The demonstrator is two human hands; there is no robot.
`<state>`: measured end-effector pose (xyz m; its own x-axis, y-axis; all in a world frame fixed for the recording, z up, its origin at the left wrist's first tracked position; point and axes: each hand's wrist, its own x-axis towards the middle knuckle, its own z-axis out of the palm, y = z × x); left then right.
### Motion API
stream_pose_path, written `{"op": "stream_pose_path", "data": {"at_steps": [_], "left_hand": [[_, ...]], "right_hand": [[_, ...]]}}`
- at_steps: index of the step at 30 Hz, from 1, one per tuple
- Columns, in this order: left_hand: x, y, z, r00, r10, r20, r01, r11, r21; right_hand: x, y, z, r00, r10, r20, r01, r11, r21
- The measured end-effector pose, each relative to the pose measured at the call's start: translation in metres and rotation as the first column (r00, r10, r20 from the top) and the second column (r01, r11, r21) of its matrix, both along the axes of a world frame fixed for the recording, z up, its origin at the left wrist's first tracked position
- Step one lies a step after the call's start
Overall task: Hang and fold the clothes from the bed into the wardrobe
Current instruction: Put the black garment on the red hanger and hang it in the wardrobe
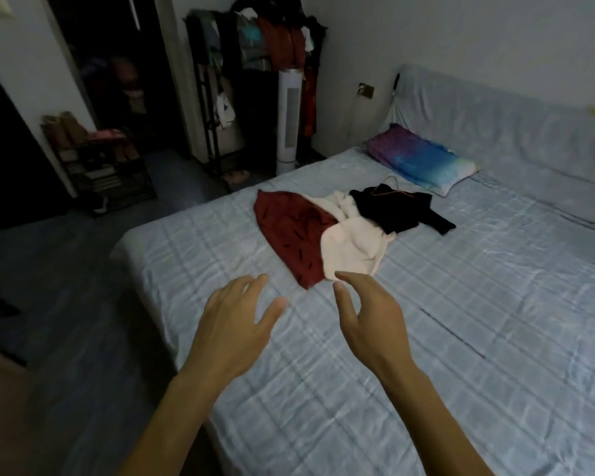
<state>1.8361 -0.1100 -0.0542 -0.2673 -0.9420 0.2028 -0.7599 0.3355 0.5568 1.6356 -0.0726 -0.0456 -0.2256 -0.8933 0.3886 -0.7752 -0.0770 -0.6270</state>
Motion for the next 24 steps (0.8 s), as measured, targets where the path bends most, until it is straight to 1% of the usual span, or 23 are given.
{"op": "stream_pose_path", "data": {"at_steps": [3,5,7,10,15,20,24], "left_hand": [[0.067,-0.042,-0.011,0.996,0.087,-0.003,-0.087,0.996,0.034],[0.116,-0.076,-0.015,0.99,0.139,0.009,-0.139,0.99,0.036],[0.165,-0.112,-0.01,0.981,0.191,0.037,-0.191,0.982,-0.002],[0.236,-0.146,0.006,0.962,0.254,0.101,-0.25,0.967,-0.051],[0.339,-0.201,0.035,0.922,0.376,0.091,-0.365,0.923,-0.122],[0.415,-0.274,0.027,0.907,0.412,0.089,-0.402,0.909,-0.109],[0.462,-0.352,0.014,0.908,0.4,0.122,-0.397,0.916,-0.053]], "right_hand": [[0.072,-0.064,-0.015,0.997,0.078,0.021,-0.079,0.997,0.02],[0.125,-0.116,-0.019,0.993,0.122,0.009,-0.122,0.993,0.004],[0.178,-0.165,-0.015,0.986,0.169,0.011,-0.169,0.985,-0.023],[0.247,-0.215,0.003,0.971,0.238,0.011,-0.238,0.971,-0.004],[0.333,-0.291,0.025,0.94,0.34,-0.008,-0.34,0.94,-0.013],[0.399,-0.37,0.02,0.917,0.396,-0.054,-0.397,0.918,-0.012],[0.448,-0.448,-0.002,0.902,0.43,-0.048,-0.429,0.903,0.017]]}}
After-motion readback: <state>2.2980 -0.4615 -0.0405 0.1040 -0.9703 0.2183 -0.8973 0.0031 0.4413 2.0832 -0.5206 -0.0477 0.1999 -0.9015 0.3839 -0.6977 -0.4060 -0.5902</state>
